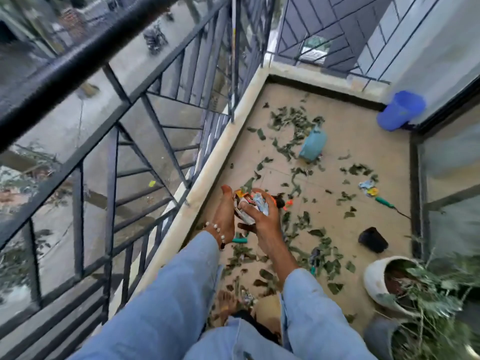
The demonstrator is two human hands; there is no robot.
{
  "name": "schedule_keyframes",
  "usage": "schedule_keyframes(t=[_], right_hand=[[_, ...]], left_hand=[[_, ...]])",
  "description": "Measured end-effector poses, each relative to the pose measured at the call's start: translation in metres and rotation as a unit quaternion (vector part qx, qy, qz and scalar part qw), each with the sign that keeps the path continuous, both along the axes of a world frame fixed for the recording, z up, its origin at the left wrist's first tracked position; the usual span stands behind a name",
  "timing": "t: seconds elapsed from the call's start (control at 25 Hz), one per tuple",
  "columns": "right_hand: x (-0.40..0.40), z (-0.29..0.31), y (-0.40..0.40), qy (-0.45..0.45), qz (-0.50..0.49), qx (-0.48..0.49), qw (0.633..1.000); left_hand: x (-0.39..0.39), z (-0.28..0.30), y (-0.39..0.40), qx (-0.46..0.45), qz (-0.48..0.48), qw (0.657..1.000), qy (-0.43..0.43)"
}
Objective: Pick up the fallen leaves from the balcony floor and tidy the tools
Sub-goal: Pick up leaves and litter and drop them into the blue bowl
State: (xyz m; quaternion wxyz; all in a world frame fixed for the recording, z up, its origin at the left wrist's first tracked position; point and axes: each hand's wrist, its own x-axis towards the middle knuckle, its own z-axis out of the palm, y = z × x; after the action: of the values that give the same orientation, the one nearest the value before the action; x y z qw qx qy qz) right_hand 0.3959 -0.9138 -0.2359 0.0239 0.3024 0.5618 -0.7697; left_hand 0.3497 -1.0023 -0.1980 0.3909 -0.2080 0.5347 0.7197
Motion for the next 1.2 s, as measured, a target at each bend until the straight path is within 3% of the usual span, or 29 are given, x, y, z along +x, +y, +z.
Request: schedule_keyframes(t=[0.16,0.36,0.56,0.8,0.96,1.2], right_hand=[[-0.053,0.005,0.028,-0.006,-0.025,-0.031,0.999],[-0.130,-0.014,0.054,-0.023,-0.077,0.011,0.997],[-0.267,-0.029,0.123,-0.013,-0.157,0.029,0.987],[-0.442,0.009,0.205,0.016,-0.227,0.000,0.974],[-0.506,0.018,0.261,0.018,-0.283,-0.029,0.958],[-0.579,0.002,0.363,0.001,-0.283,-0.059,0.957]], left_hand=[[-0.050,0.003,0.028,-0.040,-0.013,0.999,0.017],[-0.134,-0.012,0.065,-0.010,-0.031,0.999,0.001],[-0.280,-0.030,0.135,-0.038,-0.104,0.994,0.009],[-0.467,0.008,0.227,-0.047,-0.177,0.982,0.049],[-0.529,0.017,0.293,-0.037,-0.224,0.972,0.053],[-0.606,0.000,0.392,-0.028,-0.277,0.960,0.032]])
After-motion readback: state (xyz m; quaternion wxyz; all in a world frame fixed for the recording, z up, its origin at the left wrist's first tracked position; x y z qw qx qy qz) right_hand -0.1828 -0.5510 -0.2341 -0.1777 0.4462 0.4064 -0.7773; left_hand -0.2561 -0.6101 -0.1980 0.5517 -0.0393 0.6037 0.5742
